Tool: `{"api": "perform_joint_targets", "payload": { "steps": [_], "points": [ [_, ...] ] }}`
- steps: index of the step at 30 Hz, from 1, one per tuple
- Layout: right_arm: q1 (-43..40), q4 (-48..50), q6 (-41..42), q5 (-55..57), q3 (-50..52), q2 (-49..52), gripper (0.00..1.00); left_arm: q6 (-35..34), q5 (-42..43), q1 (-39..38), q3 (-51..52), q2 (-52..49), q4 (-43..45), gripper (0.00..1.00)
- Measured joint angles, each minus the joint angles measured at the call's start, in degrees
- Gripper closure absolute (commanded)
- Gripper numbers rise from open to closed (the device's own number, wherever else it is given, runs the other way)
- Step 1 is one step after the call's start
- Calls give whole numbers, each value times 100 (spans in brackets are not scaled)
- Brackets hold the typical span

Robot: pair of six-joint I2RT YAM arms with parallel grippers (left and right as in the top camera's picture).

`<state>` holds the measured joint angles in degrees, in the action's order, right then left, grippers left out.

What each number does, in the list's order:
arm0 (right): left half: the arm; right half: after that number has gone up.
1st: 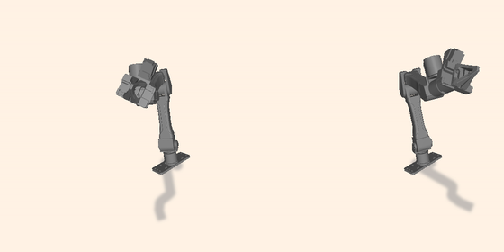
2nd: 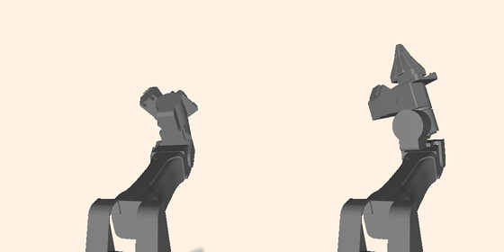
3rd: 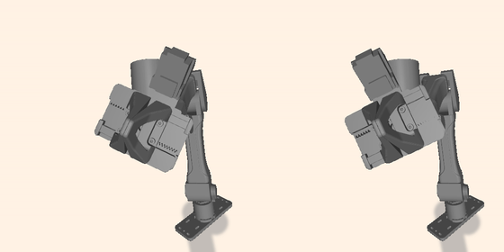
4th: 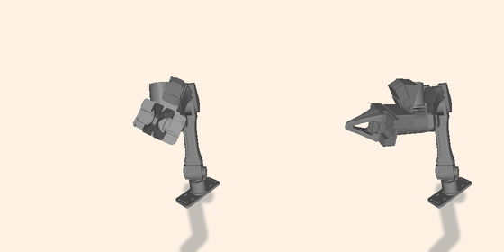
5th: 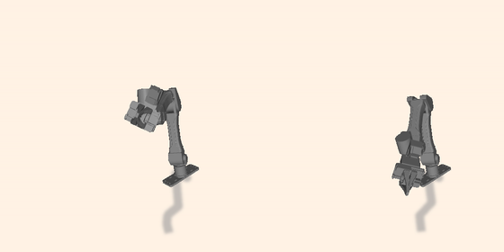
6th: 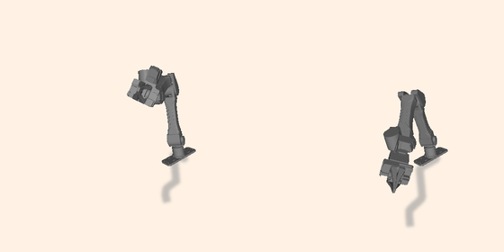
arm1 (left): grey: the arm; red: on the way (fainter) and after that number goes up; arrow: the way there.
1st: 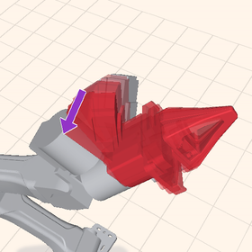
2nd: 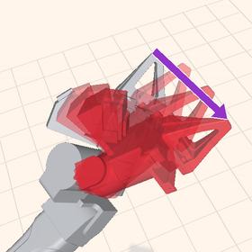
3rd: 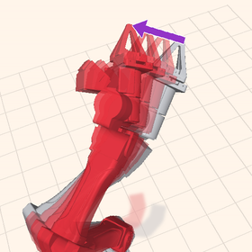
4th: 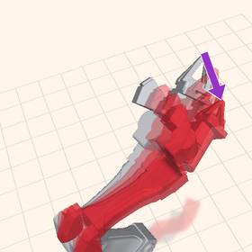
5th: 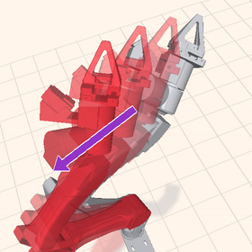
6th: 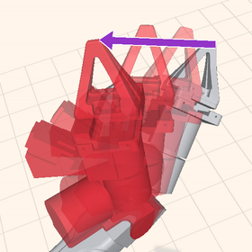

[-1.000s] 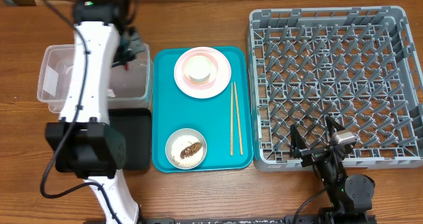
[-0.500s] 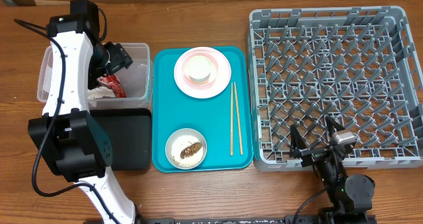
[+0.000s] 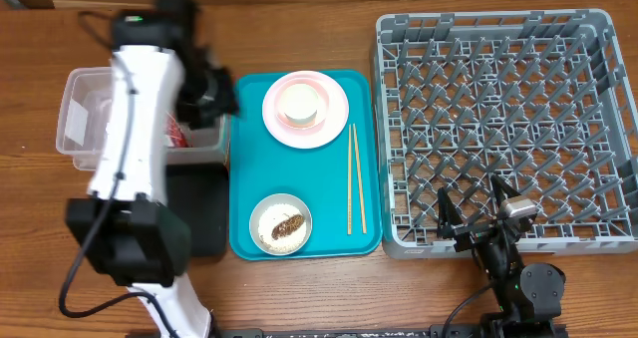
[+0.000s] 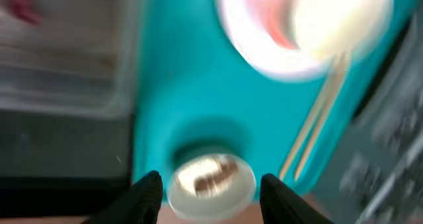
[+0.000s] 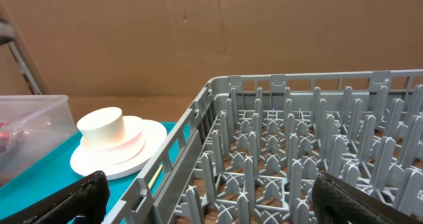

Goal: Sort waste into correct bins and load items into the dishwasher
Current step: 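Move the left gripper to the white rice bowl and grip its rim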

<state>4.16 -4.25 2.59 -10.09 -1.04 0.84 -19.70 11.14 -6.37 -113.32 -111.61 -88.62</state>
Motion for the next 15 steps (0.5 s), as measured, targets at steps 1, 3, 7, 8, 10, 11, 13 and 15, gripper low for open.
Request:
{"api": "perform_joint_targets", "payload": {
  "steps": [1, 3, 7, 8, 10, 11, 13, 15],
  "points": [
    [0, 2, 0, 0, 0, 0, 0, 26, -24, -306, 0, 33, -90, 50],
    [0, 0, 0, -2, 0, 0, 0, 39, -92, -966, 9, 50, -275, 49],
    [0, 0, 0, 0, 0, 0, 0, -4, -177, -2188, 289, 50, -348, 47],
    [0, 0, 0, -2, 0, 0, 0, -37, -184, -2457, 387, 50, -354, 47],
    [0, 0, 0, 0, 0, 0, 0, -177, -216, -3010, 632, 50, -341, 47],
    [0, 4, 0, 2, 0, 0, 0, -264, -247, -3235, 750, 50, -341, 47],
    [0, 2, -2, 0, 0, 0, 0, -472, -339, -3617, 966, 50, -330, 46],
    [0, 2, 0, 0, 0, 0, 0, -752, -483, -3947, 1207, 50, -258, 46]
  ]
}}
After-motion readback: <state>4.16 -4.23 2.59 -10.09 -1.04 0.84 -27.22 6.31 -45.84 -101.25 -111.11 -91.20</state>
